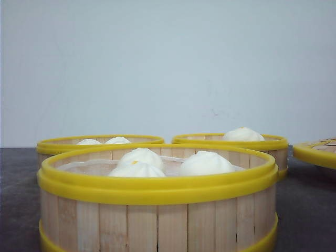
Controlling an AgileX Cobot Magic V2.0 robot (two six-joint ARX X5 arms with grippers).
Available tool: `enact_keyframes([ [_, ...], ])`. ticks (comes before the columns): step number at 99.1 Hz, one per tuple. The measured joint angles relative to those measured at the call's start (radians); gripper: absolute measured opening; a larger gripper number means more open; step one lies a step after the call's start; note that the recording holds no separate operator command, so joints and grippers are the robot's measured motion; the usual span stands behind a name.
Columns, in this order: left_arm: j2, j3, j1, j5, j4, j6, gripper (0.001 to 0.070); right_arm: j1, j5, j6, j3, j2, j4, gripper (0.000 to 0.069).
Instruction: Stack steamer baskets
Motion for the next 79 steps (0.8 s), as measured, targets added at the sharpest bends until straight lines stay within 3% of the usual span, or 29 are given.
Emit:
enact_keyframes([
  [51,0.000,0.000,0.000,0.000,0.000,0.000,0.0027,0.000,-0.014,0.015,0.000,0.000,0.006,0.0006],
  [73,0.000,0.000,0.000,0.000,0.000,-0.002,0.0027,0.000,-0.134,0.203,0.000,0.000,0.059,0.0006],
  [79,0.000,0.000,0.000,0.002,0.000,-0.032,0.0027,0.000,-0.153,0.274,0.000,0.000,0.069,0.0006],
])
